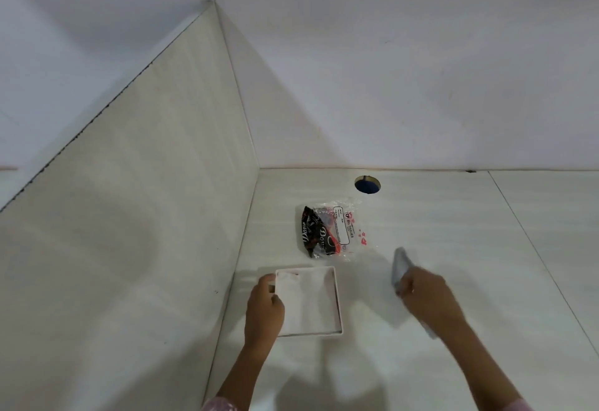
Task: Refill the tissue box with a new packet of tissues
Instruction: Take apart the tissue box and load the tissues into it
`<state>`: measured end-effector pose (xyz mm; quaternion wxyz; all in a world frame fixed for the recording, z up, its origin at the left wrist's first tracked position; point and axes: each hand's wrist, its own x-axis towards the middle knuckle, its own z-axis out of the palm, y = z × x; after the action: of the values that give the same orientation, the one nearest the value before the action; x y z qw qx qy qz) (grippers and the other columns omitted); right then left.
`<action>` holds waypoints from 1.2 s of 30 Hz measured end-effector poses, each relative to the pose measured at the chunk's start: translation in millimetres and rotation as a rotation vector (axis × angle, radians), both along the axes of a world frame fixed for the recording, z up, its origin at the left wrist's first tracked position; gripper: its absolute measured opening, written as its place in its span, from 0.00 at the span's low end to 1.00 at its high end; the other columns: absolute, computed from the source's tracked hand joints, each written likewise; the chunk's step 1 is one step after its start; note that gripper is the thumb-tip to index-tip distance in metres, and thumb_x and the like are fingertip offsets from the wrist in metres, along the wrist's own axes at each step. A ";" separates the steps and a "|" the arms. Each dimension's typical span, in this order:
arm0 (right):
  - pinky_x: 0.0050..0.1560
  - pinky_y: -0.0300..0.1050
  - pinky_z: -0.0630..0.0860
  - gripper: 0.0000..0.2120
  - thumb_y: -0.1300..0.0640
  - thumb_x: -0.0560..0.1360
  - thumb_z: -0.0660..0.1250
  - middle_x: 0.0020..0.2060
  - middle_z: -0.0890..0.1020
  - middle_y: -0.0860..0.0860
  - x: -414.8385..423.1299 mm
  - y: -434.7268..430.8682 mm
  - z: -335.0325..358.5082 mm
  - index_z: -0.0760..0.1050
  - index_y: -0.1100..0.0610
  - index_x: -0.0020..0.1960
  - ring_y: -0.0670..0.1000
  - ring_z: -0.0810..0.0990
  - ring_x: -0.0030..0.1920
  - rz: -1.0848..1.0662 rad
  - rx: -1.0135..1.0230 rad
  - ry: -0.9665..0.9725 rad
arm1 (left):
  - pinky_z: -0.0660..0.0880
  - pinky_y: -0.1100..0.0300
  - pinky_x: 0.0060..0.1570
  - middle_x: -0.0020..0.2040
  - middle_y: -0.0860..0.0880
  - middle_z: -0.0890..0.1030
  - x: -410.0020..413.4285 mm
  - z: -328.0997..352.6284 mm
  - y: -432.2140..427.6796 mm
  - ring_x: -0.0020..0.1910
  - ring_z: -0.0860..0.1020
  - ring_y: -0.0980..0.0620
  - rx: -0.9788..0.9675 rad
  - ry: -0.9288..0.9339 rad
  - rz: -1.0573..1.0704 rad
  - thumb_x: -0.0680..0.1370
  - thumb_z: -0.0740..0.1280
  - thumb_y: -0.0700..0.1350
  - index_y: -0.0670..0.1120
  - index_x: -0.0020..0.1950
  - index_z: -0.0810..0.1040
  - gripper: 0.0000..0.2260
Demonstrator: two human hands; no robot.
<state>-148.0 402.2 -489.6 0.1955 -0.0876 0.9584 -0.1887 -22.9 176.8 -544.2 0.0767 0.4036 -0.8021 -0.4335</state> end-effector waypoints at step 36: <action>0.38 0.26 0.68 0.28 0.49 0.70 0.68 0.52 0.74 0.51 57.5 -63.8 -41.4 0.65 0.49 0.68 0.48 0.75 0.44 0.095 -0.376 -0.172 | 0.66 0.63 0.57 0.62 0.44 0.76 -30.4 1.4 7.0 0.59 0.72 0.51 -0.014 0.187 -0.143 0.77 0.61 0.38 0.44 0.61 0.71 0.13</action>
<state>-90.5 338.4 -531.0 0.2657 -0.1509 0.8809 -0.3616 -53.3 183.8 -542.8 0.1228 0.3026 -0.8210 -0.4682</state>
